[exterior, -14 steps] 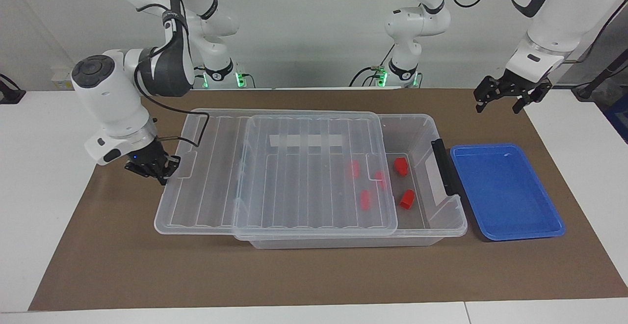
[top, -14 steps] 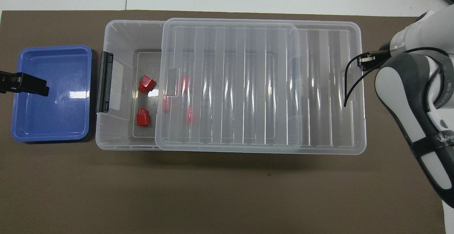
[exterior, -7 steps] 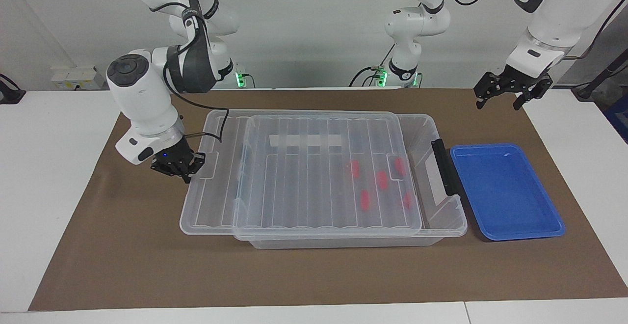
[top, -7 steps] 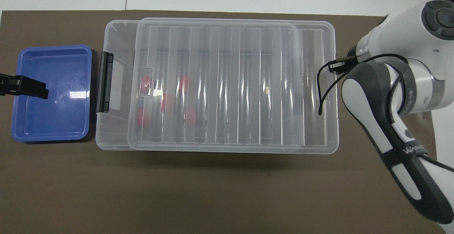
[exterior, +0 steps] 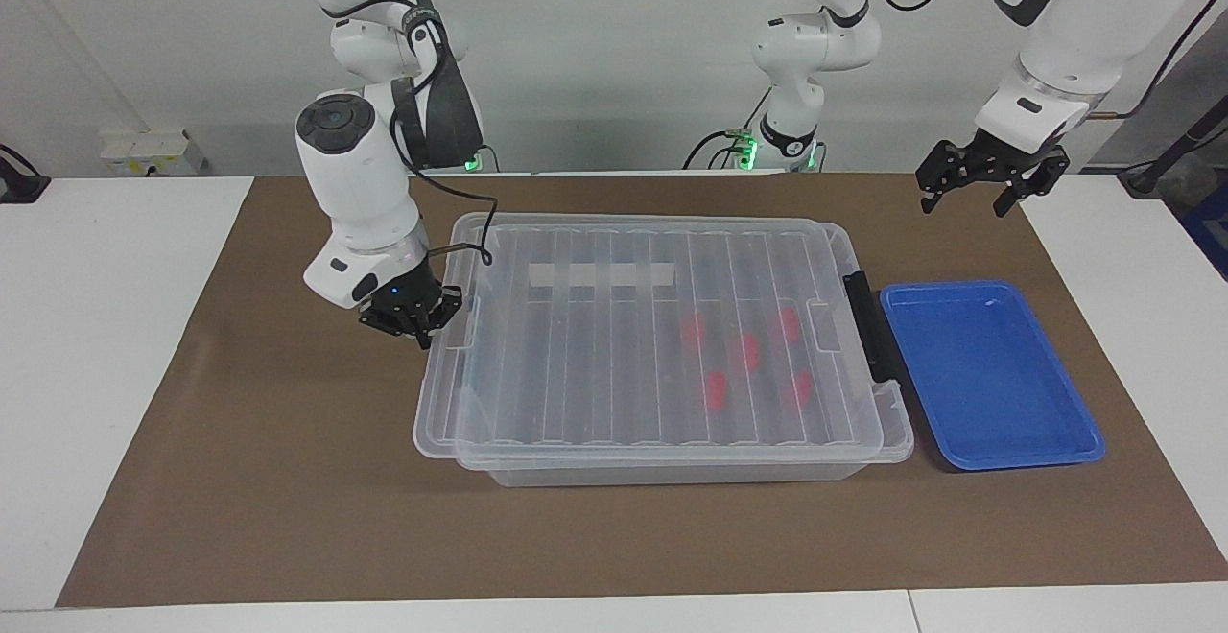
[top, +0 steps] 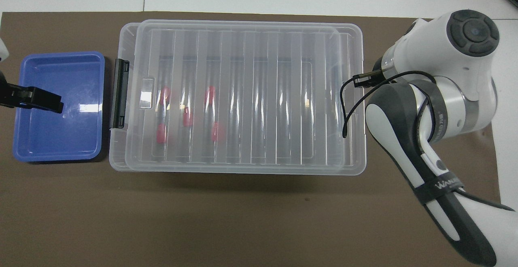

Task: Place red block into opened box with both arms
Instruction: 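Slide the clear lid closed over the box with the right gripper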

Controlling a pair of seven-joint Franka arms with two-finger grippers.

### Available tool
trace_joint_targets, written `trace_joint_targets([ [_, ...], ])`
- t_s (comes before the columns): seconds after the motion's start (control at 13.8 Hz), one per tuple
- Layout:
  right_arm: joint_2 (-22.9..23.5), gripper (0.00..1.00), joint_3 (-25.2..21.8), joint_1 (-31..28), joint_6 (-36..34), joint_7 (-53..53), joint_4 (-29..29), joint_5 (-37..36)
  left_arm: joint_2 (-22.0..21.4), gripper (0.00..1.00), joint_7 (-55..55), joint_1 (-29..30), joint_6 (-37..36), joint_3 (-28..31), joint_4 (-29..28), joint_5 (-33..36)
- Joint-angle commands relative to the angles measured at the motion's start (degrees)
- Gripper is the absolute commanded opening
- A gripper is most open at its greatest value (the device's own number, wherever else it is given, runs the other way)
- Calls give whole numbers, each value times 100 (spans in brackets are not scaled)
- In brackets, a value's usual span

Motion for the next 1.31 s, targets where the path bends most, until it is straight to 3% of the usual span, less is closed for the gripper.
trace_joint_targets([
  [0.0, -172, 0, 8, 74, 140, 82, -242, 56, -103, 100, 19, -12, -15, 29, -113, 64],
  [0.73, -180, 0, 43, 126, 114, 64, -224, 56, -103, 100, 19, -13, -6, 29, -113, 64],
  [1.09, -400, 0, 34, -250, -79, 82, -224, 56, -103, 100, 28, -12, -6, 29, -113, 64],
  [1.16, -444, 39, 34, -373, -79, 99, -224, 56, -103, 100, 19, -21, -6, 29, -113, 64],
  [1.24, -479, 90, 34, -488, -79, 108, -224, 56, -103, 100, 28, -13, -6, 29, -113, 64],
])
